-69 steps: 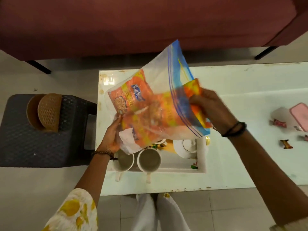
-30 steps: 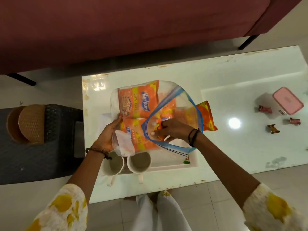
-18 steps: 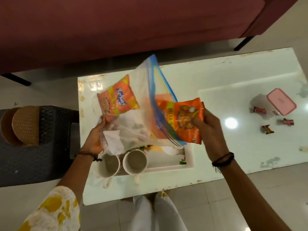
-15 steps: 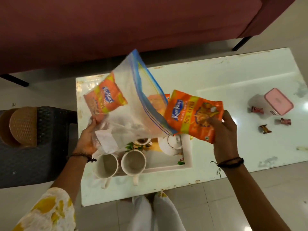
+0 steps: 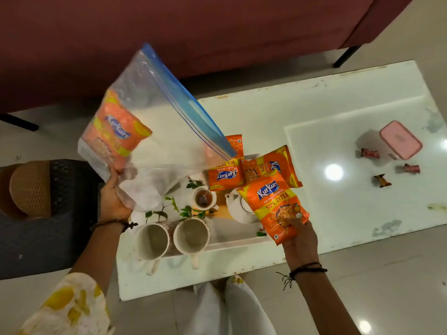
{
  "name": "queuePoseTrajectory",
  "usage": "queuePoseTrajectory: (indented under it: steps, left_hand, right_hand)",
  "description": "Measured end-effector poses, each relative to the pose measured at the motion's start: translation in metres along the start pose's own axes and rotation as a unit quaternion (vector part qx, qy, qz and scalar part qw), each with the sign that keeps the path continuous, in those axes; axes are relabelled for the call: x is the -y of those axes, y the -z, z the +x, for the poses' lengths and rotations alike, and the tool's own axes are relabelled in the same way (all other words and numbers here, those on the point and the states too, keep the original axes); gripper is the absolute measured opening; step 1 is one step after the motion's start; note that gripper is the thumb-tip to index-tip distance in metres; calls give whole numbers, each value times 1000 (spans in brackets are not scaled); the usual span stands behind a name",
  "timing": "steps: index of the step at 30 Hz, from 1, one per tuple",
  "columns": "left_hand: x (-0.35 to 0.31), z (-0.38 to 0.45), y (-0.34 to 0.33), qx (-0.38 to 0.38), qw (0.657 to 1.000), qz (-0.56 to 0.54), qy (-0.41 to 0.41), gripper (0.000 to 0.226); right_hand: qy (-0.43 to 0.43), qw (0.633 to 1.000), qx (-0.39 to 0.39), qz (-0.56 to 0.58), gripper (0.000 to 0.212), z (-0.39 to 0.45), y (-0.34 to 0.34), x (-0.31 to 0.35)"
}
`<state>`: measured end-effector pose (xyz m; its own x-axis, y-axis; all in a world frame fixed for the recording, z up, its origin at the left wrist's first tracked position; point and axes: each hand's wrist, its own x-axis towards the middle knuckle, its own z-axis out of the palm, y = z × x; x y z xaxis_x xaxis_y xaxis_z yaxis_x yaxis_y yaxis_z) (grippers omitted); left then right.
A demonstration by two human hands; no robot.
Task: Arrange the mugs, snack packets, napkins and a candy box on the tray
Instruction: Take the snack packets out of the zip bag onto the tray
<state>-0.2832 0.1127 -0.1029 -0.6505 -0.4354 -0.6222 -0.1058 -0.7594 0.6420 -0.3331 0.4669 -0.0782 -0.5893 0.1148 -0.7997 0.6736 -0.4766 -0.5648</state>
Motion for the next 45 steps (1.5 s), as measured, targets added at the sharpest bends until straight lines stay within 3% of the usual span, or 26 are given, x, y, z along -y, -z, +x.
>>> queuePoseTrajectory:
  steps: [8, 15, 19, 21, 23, 25, 29, 32, 34, 36, 38, 41, 45]
  left_hand:
    - [14, -1, -13, 13, 998, -27, 48, 42]
    - [37, 3, -13, 33, 995, 4, 94, 36]
    - [41, 2, -13, 29, 994, -5, 108, 48]
    - [40, 1, -12, 30, 995, 1, 98, 42]
    - [38, 0, -10, 26, 996, 5, 89, 34]
    - [37, 0, -6, 16, 996, 1, 83, 32]
    - [35, -2, -1, 2, 998, -12, 70, 40]
    - [34, -5, 1, 5, 998, -32, 61, 49]
    - [34, -5, 5, -5, 997, -45, 64, 40]
    - [34, -5, 8, -3, 997, -42, 71, 31]
    - [35, -5, 9, 2, 997, -29, 76, 30]
    - [34, -6, 12, 10, 997, -22, 78, 31]
    - [32, -7, 13, 10, 996, -26, 80, 33]
  right_hand:
    - [-24, 998, 54, 15, 35, -2, -9, -14]
    - [-64, 996, 55, -14, 14, -3, -13, -19]
    - [-80, 991, 57, -89, 14, -9, -7, -35]
    - [-84, 980, 69, -169, 19, -13, -2, -44]
    - [-75, 952, 98, -280, 40, -12, 3, -51]
    - [-59, 908, 127, -394, 49, -12, 3, -53]
    - [19, 824, 94, -558, 17, -2, -8, -48]
    - [50, 752, 75, -652, 35, 16, -21, -42]
    - [25, 740, 81, -667, 28, 28, -31, -45]
    - [-13, 740, 103, -665, 63, 37, -37, -52]
    - [-61, 748, 133, -647, 74, 40, -40, -57]
    - [-106, 780, 160, -596, 54, 38, -37, -60]
    - [-2, 881, 67, -469, 21, 23, -21, -52]
